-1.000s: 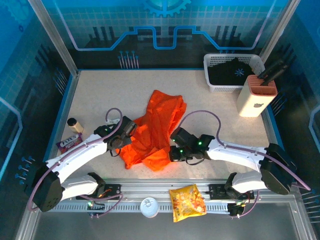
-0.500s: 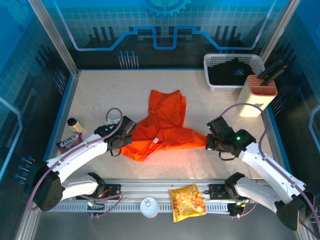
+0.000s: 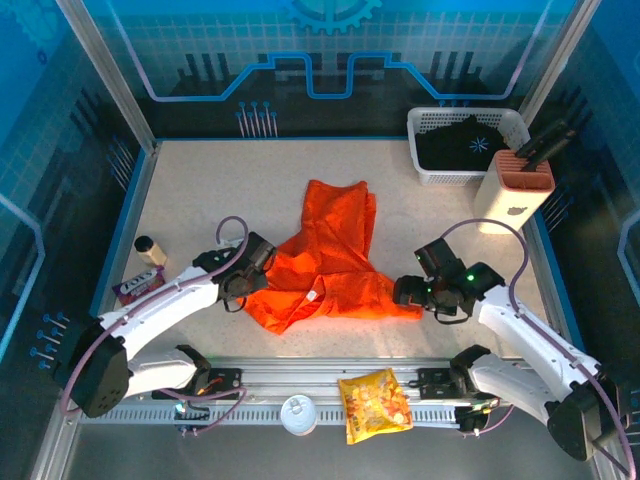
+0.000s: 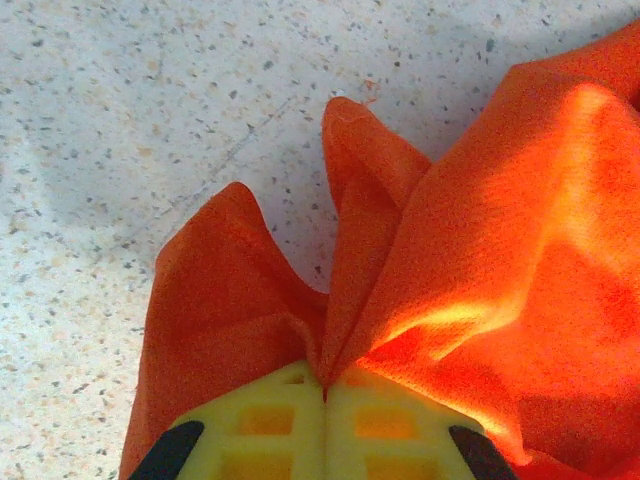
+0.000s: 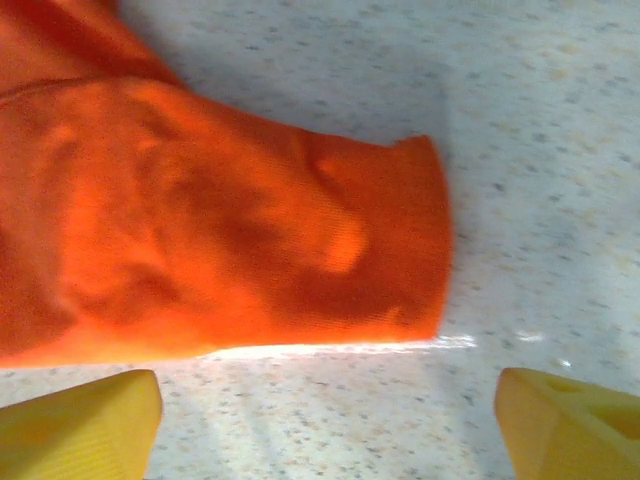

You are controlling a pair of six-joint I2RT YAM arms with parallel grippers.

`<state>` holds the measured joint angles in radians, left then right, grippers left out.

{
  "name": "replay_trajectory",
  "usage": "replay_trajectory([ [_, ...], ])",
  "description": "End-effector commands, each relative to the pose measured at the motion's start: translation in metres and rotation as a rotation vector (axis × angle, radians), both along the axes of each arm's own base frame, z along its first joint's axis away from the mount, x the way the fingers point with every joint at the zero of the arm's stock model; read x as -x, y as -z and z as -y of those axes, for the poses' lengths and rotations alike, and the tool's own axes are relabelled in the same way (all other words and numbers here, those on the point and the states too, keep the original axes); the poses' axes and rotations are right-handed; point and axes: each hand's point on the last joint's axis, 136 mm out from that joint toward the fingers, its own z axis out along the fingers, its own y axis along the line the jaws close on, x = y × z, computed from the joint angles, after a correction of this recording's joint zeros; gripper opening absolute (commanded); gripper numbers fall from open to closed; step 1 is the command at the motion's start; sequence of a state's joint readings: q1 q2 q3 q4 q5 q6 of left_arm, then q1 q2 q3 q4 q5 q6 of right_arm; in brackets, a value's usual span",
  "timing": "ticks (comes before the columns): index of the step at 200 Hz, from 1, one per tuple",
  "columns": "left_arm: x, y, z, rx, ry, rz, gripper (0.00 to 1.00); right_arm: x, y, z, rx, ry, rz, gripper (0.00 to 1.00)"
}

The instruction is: Fold and stack the t-shirts

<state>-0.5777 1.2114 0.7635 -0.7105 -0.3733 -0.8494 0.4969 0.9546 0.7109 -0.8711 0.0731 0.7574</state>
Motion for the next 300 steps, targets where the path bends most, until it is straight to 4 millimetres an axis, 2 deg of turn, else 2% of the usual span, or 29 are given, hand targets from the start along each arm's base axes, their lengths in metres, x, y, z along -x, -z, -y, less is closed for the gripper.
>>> replay_trajectory([
  [1, -0.002, 0.002, 0.013, 0.038, 0.052, -0.029, 0.21, -0.025, -0.022, -0.041, -0.150, -0.047, 0.078, 0.99],
  [9, -0.004, -0.001, 0.017, 0.041, 0.065, -0.027, 0.39, -0.036, -0.024, -0.049, -0.145, -0.063, 0.089, 1.00],
  [16, -0.006, -0.006, 0.021, 0.041, 0.080, -0.018, 0.60, -0.046, -0.025, -0.055, -0.126, -0.080, 0.099, 1.00],
  [27, -0.012, -0.017, 0.026, 0.040, 0.105, 0.009, 0.76, -0.063, -0.022, -0.060, -0.070, -0.102, 0.105, 0.99],
  [30, -0.014, -0.021, 0.028, 0.039, 0.112, 0.019, 0.82, -0.072, -0.029, -0.065, -0.070, -0.112, 0.126, 0.99],
  [40, -0.023, -0.034, 0.032, 0.036, 0.136, 0.051, 0.93, -0.092, -0.030, -0.073, -0.034, -0.136, 0.137, 0.98],
  [58, -0.045, -0.055, 0.044, 0.019, 0.189, 0.099, 0.99, -0.128, -0.021, -0.086, 0.020, -0.176, 0.128, 0.92],
  [73, -0.067, -0.063, 0.060, 0.003, 0.237, 0.112, 0.99, -0.157, -0.012, -0.095, 0.048, -0.190, 0.115, 0.85],
  [89, -0.091, -0.054, 0.079, -0.011, 0.278, 0.089, 0.99, -0.183, 0.001, -0.104, 0.062, -0.194, 0.095, 0.77],
  [116, -0.118, -0.005, 0.103, -0.047, 0.324, -0.016, 0.94, -0.209, 0.025, -0.115, 0.083, -0.200, 0.043, 0.62],
  [136, -0.127, 0.031, 0.107, -0.072, 0.326, -0.084, 0.86, -0.217, 0.042, -0.118, 0.104, -0.208, 0.009, 0.47],
  [150, -0.127, 0.043, 0.105, -0.079, 0.317, -0.107, 0.71, -0.223, 0.051, -0.118, 0.118, -0.216, -0.004, 0.26],
  [168, -0.126, 0.040, 0.100, -0.075, 0.296, -0.089, 0.34, -0.238, 0.056, -0.116, 0.131, -0.228, -0.007, 0.00],
  [183, -0.124, 0.027, 0.092, -0.074, 0.278, -0.058, 0.12, -0.256, 0.054, -0.115, 0.134, -0.238, 0.012, 0.00],
  [196, -0.119, 0.016, 0.081, -0.090, 0.254, -0.037, 0.00, -0.274, 0.051, -0.116, 0.124, -0.245, 0.032, 0.00],
  [210, -0.112, 0.001, 0.067, -0.105, 0.217, -0.009, 0.00, -0.294, 0.045, -0.121, 0.095, -0.259, 0.049, 0.00],
  [219, -0.106, -0.008, 0.057, -0.107, 0.186, 0.009, 0.00, -0.306, 0.039, -0.130, 0.067, -0.277, 0.067, 0.00],
  [224, -0.102, -0.012, 0.051, -0.108, 0.168, 0.015, 0.00, -0.314, 0.027, -0.137, 0.048, -0.288, 0.096, 0.00],
  [226, -0.100, -0.014, 0.050, -0.107, 0.160, 0.018, 0.00, -0.317, 0.032, -0.139, 0.045, -0.291, 0.089, 0.00],
  [234, -0.094, -0.020, 0.041, -0.106, 0.126, 0.032, 0.00, -0.327, 0.028, -0.149, 0.019, -0.304, 0.108, 0.00],
  [260, -0.071, -0.033, 0.015, -0.112, 0.024, 0.065, 0.00, -0.361, -0.010, -0.185, -0.095, -0.341, 0.227, 0.00],
  [268, -0.066, -0.032, 0.012, -0.104, 0.010, 0.069, 0.09, -0.367, -0.019, -0.195, -0.123, -0.348, 0.255, 0.00],
  [272, -0.064, -0.031, 0.011, -0.100, 0.007, 0.067, 0.17, -0.370, -0.022, -0.198, -0.140, -0.348, 0.265, 0.00],
  [286, -0.058, -0.022, 0.009, -0.094, -0.002, 0.049, 0.42, -0.372, -0.029, -0.211, -0.202, -0.349, 0.268, 0.36],
  [300, -0.053, -0.013, 0.007, -0.102, -0.003, 0.015, 0.58, -0.363, -0.031, -0.218, -0.227, -0.358, 0.245, 0.57],
])
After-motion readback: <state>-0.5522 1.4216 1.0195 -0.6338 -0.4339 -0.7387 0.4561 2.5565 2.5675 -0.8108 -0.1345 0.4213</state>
